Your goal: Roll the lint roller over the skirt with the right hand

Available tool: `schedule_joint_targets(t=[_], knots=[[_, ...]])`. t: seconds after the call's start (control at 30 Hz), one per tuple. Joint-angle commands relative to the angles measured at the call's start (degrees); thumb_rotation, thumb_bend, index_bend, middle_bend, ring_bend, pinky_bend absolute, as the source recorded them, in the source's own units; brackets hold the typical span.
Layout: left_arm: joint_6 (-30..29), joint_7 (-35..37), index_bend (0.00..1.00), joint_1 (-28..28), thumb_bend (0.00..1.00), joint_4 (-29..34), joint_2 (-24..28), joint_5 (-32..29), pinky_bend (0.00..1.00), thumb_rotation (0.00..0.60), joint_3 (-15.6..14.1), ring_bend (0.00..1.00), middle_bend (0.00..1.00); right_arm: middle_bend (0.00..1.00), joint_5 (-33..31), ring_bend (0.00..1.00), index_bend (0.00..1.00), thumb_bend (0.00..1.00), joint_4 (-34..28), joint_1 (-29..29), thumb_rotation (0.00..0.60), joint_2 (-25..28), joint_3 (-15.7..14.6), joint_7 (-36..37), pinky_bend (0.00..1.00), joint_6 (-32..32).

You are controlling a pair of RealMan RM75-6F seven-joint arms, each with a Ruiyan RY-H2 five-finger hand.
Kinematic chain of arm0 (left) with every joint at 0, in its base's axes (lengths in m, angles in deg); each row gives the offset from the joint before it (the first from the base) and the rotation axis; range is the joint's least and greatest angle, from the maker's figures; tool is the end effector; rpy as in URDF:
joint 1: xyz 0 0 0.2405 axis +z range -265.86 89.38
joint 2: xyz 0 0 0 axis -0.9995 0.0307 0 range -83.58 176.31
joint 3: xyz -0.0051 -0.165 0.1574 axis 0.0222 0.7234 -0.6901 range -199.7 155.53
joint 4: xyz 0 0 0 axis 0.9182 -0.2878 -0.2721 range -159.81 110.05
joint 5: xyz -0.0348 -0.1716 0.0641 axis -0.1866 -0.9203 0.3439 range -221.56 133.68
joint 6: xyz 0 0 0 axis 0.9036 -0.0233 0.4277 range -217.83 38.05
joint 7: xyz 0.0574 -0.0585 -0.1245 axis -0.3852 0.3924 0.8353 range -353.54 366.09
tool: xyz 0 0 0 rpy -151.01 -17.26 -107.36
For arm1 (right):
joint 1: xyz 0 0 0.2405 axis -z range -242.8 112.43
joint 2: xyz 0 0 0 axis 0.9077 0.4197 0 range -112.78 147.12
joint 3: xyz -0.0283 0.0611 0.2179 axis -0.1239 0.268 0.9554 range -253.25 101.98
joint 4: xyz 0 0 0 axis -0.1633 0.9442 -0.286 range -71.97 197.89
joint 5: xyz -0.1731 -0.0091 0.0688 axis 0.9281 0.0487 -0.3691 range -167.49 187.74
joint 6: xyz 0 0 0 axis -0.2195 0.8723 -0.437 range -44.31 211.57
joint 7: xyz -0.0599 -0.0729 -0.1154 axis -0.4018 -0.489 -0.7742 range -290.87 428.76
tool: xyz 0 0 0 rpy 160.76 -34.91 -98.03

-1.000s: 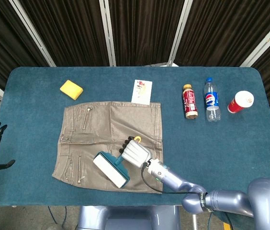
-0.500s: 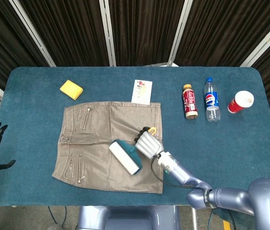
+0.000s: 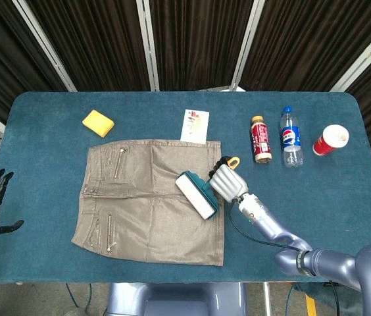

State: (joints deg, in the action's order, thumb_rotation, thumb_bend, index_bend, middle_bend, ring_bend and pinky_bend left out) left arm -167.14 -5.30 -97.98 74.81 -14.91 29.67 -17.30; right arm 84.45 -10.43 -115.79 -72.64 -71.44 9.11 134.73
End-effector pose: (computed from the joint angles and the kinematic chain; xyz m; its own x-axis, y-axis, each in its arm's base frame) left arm -0.2733 0.2069 0.1670 0.4695 0.1047 0.8767 0.8736 0.0892 -0.4785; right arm -0.1143 -0.3447 -0.0090 0.9308 0.3076 0.1973 -0.0080 -0.5228 0.8524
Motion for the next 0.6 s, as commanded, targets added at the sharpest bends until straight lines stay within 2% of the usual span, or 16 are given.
schedule_joint_targets(t=[0.03,0.33,0.6], knots=[[0.0,0.1,0.0,0.0,0.05,0.0,0.0,0.0,0.0,0.6,0.0,0.0,0.0,0.5,0.9,0.38,0.46,0.89,-1.7,-0.5,0.6,0.0,-0.3,0.0,0.41,-0.1],[-0.1,0.7,0.0,0.0,0.04,0.2,0.3,0.3,0.0,0.6,-0.1,0.0,0.0,0.5,1.9,0.38,0.46,0.89,-9.4,-2.9,0.6,-2.2,-0.9,-4.3,0.42,-1.7],[-0.3,1.7,0.0,0.2,0.05,0.5,0.9,0.6,0.0,0.6,-0.2,0.0,0.0,0.5,-1.7,0.38,0.46,0.89,-14.4,-4.8,0.6,-6.2,0.3,-10.4,0.42,-1.7]])
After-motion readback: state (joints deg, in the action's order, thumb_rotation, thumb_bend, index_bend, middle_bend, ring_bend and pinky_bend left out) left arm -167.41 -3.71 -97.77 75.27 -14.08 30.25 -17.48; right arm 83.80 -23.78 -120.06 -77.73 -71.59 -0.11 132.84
